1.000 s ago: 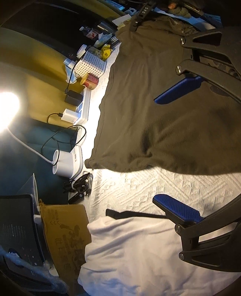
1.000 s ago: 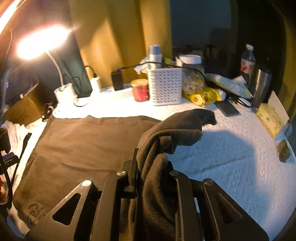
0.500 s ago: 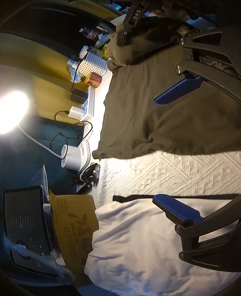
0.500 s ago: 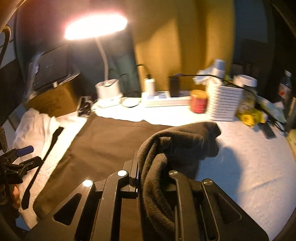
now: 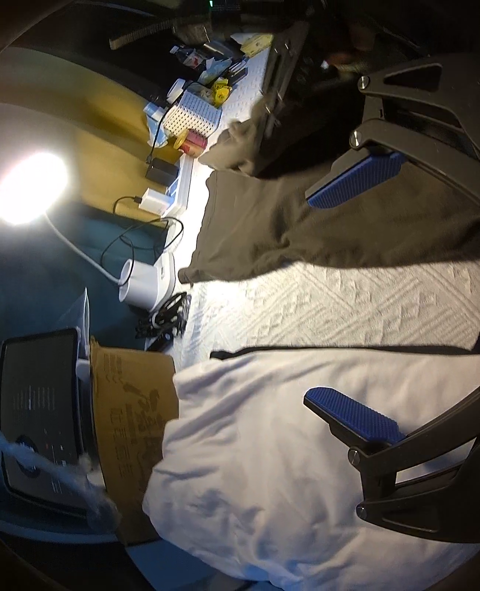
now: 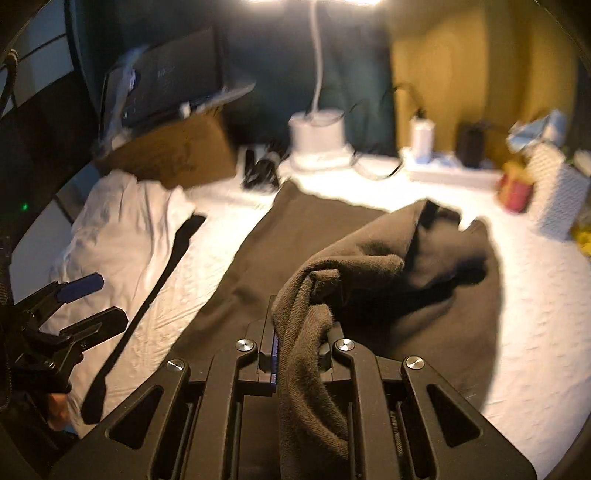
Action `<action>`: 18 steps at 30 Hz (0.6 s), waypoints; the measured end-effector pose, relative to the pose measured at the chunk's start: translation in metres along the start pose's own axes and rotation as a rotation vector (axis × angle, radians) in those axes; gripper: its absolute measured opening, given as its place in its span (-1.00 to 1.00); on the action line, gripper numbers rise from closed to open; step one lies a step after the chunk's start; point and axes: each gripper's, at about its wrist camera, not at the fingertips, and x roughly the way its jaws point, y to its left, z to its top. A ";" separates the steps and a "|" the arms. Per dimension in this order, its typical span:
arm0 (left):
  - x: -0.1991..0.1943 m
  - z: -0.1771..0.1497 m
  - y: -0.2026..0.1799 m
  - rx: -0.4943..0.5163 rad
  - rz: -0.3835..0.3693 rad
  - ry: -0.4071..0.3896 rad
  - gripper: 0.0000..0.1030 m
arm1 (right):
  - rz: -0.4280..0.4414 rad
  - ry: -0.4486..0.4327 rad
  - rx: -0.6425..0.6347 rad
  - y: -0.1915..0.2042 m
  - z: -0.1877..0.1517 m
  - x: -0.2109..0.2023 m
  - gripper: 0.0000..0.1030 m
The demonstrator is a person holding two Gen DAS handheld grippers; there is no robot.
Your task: Fold small clothes
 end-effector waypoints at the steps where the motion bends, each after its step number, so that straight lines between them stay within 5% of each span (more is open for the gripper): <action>1: 0.000 -0.002 0.002 -0.004 0.004 0.002 0.88 | 0.022 0.034 0.019 0.003 -0.001 0.010 -0.71; 4: -0.001 -0.006 0.004 -0.010 0.014 0.013 0.88 | 0.080 0.062 0.072 0.002 -0.006 0.018 -0.59; 6: -0.004 -0.010 0.004 -0.016 0.015 0.014 0.88 | 0.147 0.060 0.070 0.006 -0.007 0.012 0.04; 7: -0.004 -0.011 0.004 -0.020 0.014 0.015 0.88 | 0.180 0.054 0.060 0.009 -0.007 0.005 0.16; 13: -0.008 -0.014 -0.009 -0.029 -0.010 0.014 0.88 | 0.222 -0.065 -0.029 0.021 -0.014 -0.062 0.21; 18: -0.017 -0.006 -0.041 -0.018 -0.121 -0.019 0.88 | 0.113 -0.164 -0.003 -0.014 -0.030 -0.118 0.21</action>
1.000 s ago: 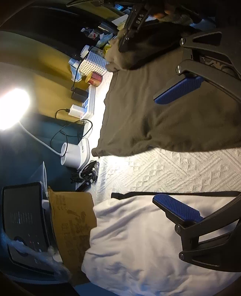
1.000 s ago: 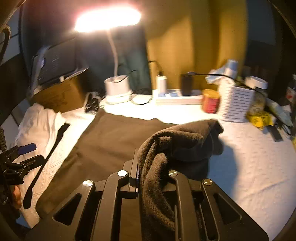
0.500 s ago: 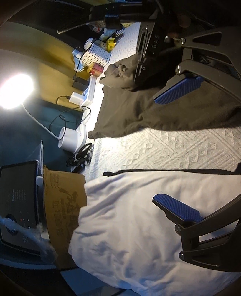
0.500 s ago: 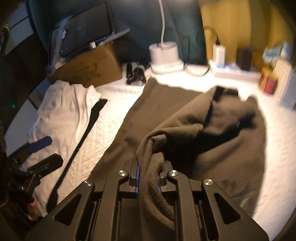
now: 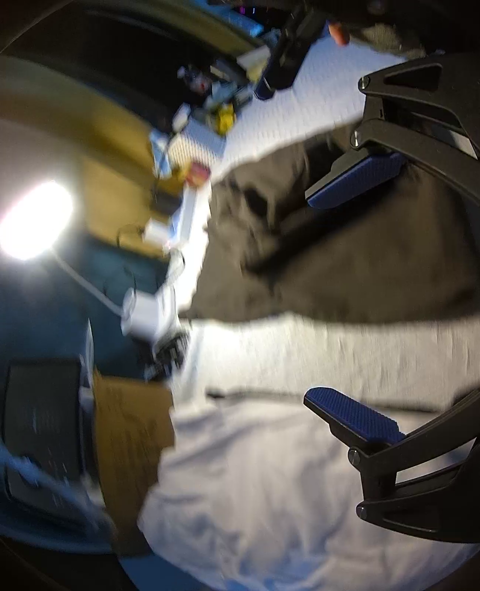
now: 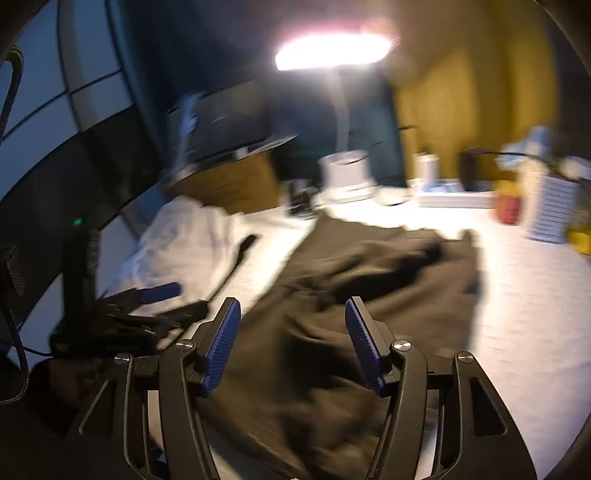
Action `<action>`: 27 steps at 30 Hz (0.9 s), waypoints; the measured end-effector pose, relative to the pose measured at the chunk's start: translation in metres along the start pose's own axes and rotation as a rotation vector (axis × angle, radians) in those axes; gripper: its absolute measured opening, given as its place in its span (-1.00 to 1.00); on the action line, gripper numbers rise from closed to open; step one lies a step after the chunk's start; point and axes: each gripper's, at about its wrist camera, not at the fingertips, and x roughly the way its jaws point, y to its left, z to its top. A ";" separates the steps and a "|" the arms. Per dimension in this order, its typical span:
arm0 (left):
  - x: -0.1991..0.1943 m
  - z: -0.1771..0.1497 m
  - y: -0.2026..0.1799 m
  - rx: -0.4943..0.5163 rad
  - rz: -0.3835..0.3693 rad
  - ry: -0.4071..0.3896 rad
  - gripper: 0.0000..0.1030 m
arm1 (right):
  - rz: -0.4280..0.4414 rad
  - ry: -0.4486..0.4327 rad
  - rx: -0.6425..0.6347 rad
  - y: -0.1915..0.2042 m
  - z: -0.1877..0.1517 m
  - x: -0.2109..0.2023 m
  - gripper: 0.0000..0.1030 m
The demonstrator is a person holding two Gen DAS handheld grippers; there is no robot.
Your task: Fold small clothes
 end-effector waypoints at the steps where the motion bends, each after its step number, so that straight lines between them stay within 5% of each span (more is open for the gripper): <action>1: 0.000 0.002 -0.013 0.020 -0.027 -0.004 0.88 | -0.028 -0.010 0.018 -0.011 -0.003 -0.008 0.21; 9: 0.037 0.006 -0.122 0.294 -0.144 0.050 0.88 | -0.193 -0.011 0.223 -0.095 -0.045 -0.041 0.21; 12: 0.058 0.001 -0.149 0.423 -0.135 0.084 0.83 | -0.218 -0.008 0.266 -0.112 -0.064 -0.048 0.21; 16: 0.093 -0.007 -0.143 0.450 -0.096 0.222 -0.60 | -0.209 0.005 0.297 -0.123 -0.081 -0.048 0.21; 19: 0.081 -0.011 -0.122 0.402 -0.088 0.221 -0.78 | -0.195 0.019 0.287 -0.120 -0.086 -0.040 0.21; 27: 0.015 -0.040 -0.065 0.277 0.041 0.211 -0.82 | -0.138 0.072 0.235 -0.099 -0.086 -0.011 0.21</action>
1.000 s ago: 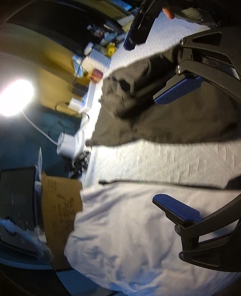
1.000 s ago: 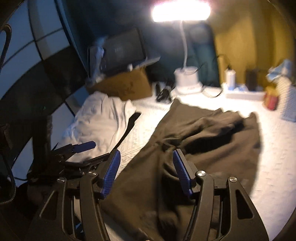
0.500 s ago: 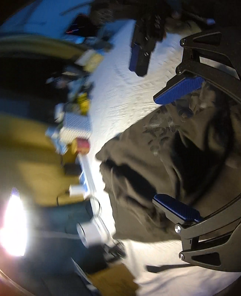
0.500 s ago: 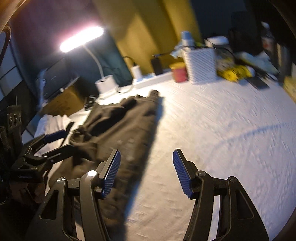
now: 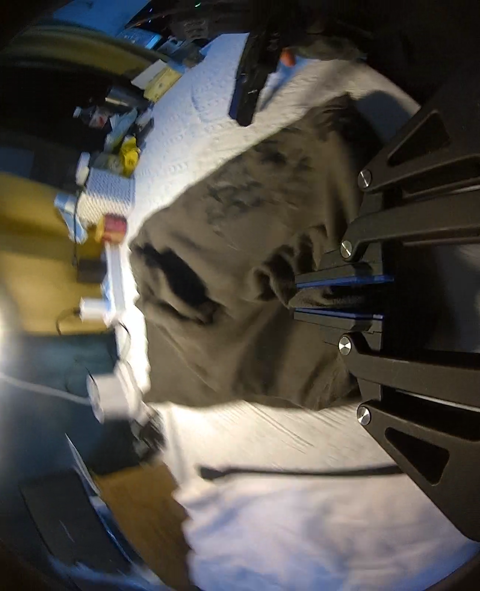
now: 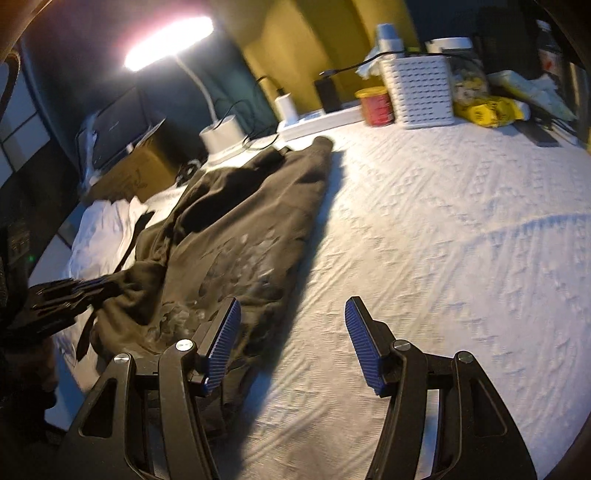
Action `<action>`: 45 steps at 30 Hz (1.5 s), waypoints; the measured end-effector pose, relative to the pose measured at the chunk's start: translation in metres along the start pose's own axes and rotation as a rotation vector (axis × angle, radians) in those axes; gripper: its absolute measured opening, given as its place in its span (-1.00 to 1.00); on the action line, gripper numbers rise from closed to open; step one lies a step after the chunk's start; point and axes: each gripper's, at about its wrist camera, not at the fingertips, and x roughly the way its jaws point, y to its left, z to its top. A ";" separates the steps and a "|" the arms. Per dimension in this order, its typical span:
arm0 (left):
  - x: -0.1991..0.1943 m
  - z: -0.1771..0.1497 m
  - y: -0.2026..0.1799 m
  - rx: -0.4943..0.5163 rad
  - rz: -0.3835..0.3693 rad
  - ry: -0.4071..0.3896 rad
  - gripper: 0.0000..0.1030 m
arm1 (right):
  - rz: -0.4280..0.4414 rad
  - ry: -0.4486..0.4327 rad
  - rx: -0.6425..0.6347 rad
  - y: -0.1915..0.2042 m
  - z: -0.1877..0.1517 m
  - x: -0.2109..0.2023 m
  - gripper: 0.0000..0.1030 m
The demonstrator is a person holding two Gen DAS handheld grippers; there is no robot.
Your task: Fold small clothes
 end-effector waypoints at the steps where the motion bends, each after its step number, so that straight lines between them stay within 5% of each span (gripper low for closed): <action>1: -0.001 -0.010 0.003 -0.011 0.006 0.018 -0.82 | 0.002 0.010 -0.015 0.004 -0.001 0.004 0.21; 8: -0.011 -0.038 0.021 -0.158 -0.030 0.051 -0.60 | -0.003 0.040 -0.096 0.026 -0.002 0.017 0.21; 10: -0.019 -0.031 0.026 -0.185 -0.015 0.015 -0.03 | -0.008 0.035 -0.099 0.026 0.002 0.017 0.21; 12: -0.024 -0.022 0.033 -0.199 -0.021 -0.035 0.23 | -0.014 0.026 -0.100 0.025 0.007 0.017 0.21; 35: 0.091 0.132 0.050 0.078 -0.066 -0.119 0.24 | -0.110 -0.007 -0.070 -0.017 0.074 0.054 0.21; 41: 0.135 0.159 0.044 0.138 -0.064 -0.080 0.22 | -0.130 -0.014 -0.076 -0.030 0.095 0.070 0.21; 45: 0.156 0.169 0.036 0.176 -0.137 -0.024 0.22 | -0.143 -0.018 -0.064 -0.040 0.107 0.078 0.21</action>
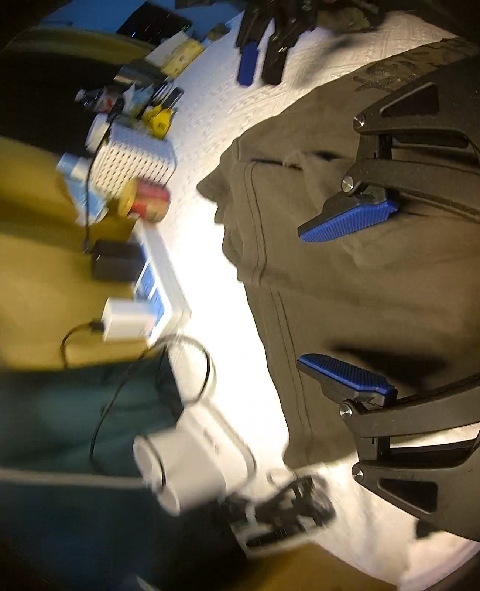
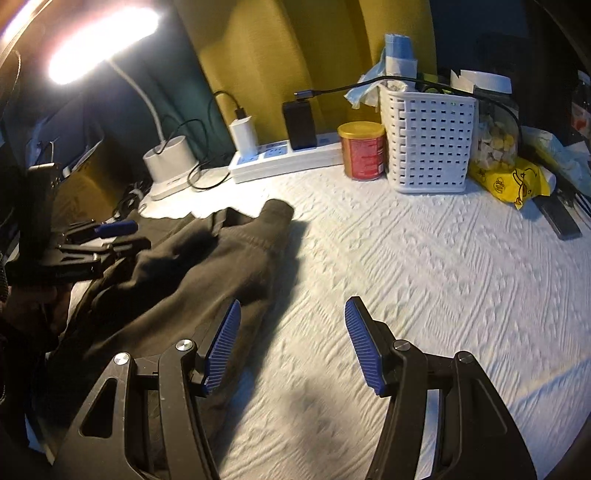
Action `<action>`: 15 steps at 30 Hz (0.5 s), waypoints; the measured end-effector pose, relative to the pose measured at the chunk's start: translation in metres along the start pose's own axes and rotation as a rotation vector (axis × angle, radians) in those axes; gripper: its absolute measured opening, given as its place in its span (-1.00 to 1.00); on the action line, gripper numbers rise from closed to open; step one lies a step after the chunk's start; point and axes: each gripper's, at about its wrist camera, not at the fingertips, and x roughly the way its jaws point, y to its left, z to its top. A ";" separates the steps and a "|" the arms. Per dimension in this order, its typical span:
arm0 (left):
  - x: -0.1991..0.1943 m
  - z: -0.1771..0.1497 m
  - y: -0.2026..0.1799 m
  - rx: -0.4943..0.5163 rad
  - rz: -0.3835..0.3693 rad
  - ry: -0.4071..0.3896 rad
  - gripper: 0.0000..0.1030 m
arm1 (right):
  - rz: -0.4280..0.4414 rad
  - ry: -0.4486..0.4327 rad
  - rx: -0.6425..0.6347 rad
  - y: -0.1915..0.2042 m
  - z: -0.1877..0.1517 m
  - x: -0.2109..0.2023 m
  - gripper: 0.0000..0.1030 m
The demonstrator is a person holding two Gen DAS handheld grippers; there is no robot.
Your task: Fold small clothes
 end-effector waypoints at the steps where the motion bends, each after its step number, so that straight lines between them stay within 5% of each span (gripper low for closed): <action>1: 0.006 0.002 -0.001 0.008 -0.016 0.017 0.22 | -0.004 0.002 0.003 -0.003 0.002 0.003 0.21; 4: 0.020 0.003 0.000 0.003 -0.045 0.059 0.19 | -0.013 0.006 0.014 -0.009 0.006 0.011 0.21; 5: 0.022 0.002 -0.001 0.003 -0.059 0.059 0.02 | -0.014 0.006 0.017 -0.011 0.007 0.013 0.21; 6: 0.022 0.002 -0.002 0.008 -0.065 0.058 -0.65 | -0.015 0.006 0.020 -0.012 0.008 0.014 0.21; 7: 0.021 0.001 -0.001 0.006 -0.065 0.059 -0.94 | -0.016 0.006 0.024 -0.013 0.009 0.016 0.21; 9: 0.013 0.002 0.004 -0.017 -0.052 0.031 -0.98 | -0.011 0.010 0.033 -0.015 0.010 0.018 0.21; 15: -0.028 -0.001 0.038 -0.094 0.144 -0.117 -0.99 | -0.009 0.025 0.024 -0.011 0.014 0.027 0.21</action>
